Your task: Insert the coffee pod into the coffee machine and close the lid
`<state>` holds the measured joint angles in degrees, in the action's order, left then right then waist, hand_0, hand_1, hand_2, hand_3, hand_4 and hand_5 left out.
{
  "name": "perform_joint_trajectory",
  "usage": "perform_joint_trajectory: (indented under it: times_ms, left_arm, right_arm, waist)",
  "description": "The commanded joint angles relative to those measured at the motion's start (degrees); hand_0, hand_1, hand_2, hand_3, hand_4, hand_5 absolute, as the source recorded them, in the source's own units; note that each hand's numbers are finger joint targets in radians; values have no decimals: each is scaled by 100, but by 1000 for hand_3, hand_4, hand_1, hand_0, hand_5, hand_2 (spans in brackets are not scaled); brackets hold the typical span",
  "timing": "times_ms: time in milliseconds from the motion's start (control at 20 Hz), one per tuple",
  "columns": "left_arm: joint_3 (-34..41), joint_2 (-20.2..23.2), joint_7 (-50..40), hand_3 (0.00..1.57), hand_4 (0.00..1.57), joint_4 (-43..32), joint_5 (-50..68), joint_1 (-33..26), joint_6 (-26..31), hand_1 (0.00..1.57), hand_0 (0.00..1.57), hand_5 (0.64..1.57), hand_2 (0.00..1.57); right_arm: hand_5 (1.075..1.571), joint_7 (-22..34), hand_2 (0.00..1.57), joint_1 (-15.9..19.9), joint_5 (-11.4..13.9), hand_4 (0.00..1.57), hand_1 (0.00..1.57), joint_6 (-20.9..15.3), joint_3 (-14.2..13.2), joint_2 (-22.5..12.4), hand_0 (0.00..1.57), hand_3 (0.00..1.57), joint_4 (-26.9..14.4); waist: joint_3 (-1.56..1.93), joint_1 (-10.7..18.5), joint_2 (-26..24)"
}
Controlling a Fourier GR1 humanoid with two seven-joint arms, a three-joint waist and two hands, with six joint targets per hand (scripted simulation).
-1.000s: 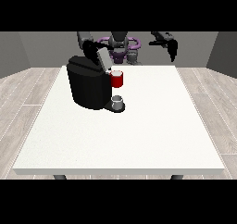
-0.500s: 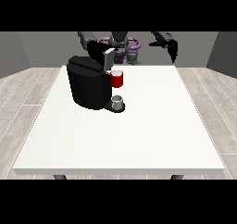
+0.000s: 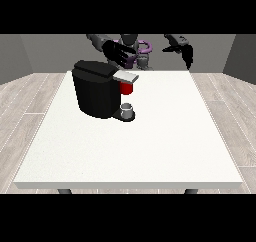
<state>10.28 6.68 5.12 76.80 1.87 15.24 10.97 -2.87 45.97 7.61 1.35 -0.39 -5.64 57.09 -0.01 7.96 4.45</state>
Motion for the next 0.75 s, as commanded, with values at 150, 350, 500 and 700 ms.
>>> perform_joint_trajectory:
  times_ms: [150,350,500,700]
  left_arm:
    - [218,266,217,0,0,-146,136,217,65,0,0,1571,0]
    - [27,0,331,0,202,-169,-69,-165,-155,0,0,1571,0]
    - [112,10,448,0,145,-293,119,-343,8,0,0,1571,0]
    - [5,-192,340,0,192,-245,20,-583,-204,0,0,1571,0]
  right_arm:
    - [1571,-160,0,112,-53,30,0,249,79,174,0,0,142]
    - [1571,-621,0,-679,-380,259,0,307,570,548,0,0,456]
    - [1571,-586,0,-1272,-899,269,0,338,783,556,0,0,747]
    - [1571,-692,0,-2331,-1224,157,0,-96,1128,561,0,0,980]
  waist:
    - [0,-225,-70]
    - [1,-363,-487]
    - [1,-549,-814]
    - [2,-797,-1250]
